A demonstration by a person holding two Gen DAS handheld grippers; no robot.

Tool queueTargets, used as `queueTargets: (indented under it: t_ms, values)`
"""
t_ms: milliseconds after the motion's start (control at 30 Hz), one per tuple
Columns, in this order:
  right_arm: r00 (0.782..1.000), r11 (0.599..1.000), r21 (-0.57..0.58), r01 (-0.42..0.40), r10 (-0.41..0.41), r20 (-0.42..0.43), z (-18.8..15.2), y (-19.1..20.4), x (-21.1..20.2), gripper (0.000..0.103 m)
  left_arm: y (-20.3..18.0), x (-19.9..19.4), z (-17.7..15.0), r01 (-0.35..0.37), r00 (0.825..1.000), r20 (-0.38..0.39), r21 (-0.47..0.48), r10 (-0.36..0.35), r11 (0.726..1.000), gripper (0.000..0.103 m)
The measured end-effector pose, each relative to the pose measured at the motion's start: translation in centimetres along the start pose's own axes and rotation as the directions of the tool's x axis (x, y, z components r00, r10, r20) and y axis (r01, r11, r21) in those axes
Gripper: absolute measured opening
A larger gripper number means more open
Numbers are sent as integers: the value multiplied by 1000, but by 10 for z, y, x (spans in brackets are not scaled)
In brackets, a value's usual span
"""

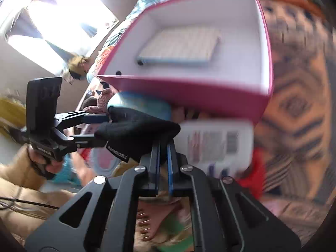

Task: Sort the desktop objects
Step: 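Grasp the black cloth pouch with the right gripper and lift it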

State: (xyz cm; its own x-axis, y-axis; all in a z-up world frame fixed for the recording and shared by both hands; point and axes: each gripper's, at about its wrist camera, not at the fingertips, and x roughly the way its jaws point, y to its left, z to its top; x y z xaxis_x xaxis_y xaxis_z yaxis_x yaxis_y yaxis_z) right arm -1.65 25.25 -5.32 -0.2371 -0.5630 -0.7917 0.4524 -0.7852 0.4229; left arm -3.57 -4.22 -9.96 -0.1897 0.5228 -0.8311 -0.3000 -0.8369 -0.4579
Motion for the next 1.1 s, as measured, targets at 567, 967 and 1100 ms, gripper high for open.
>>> queueTargets:
  t_ms: [567, 967, 1100]
  values:
    - [997, 993, 112, 38, -46, 63, 10, -38, -30, 31, 9, 6, 1, 93, 995, -10, -82, -95, 992, 86]
    - [998, 975, 215, -60, 63, -5, -6, -34, -5, 52, -2, 29, 10, 83, 994, -66, -73, -88, 994, 77]
    - [997, 981, 188, -52, 60, -40, -4, -29, 9, 25, -7, 38, 14, 90, 991, -89, -81, -98, 993, 61]
